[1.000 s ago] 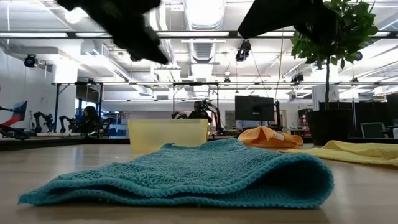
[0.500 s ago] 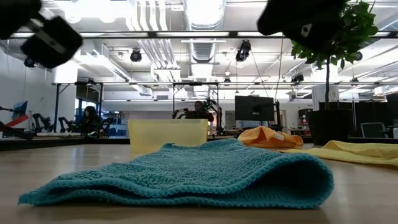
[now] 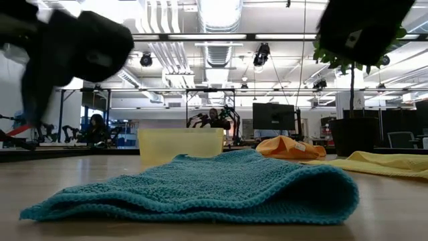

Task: Fold microfiber towels
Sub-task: Fold the light blue microfiber cloth

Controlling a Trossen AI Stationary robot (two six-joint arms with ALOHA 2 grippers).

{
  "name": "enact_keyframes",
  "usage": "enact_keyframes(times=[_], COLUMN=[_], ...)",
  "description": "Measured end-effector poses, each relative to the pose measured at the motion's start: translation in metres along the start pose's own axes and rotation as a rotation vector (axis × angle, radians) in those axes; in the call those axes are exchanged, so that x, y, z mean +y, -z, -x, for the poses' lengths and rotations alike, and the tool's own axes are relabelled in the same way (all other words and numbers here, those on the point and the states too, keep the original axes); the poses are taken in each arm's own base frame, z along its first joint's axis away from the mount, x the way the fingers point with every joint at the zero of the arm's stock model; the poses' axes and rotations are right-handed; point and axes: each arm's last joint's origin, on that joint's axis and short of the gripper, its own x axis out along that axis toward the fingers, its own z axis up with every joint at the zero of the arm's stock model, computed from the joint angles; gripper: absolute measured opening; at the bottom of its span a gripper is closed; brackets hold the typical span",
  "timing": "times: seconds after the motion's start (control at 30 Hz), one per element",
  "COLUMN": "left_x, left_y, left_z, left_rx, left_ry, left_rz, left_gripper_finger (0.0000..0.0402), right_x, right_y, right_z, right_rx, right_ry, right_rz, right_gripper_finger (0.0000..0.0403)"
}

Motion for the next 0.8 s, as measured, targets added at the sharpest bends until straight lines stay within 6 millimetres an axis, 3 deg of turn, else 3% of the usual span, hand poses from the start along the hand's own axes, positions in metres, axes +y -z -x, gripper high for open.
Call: enact_keyframes(times=[0.1,0.27,0.8], left_x=[0.0,0.001,0.009], left_y=[-0.008,-0.019,-0.003], left_z=[-0.018,-0.032,-0.039], left_rx=[0.124,0.153,0.242], left_ry=[-0.032,-0.082,-0.115], left_rz=[-0.075,-0.207,-0.336], left_gripper_finger=[0.0238,0.0239,0.0239], right_x=[0.005,0.014,0.022], right_y=[0.006,0.017,0.029], right_z=[0.002,0.006,0.011], right_rx=[0.018,0.034,0.049], right_ry=[-0.02,-0.041,-0.058], right_rz=[-0.005,0.012,0.003], right_gripper_finger=[0.0009,0.0009,0.0009])
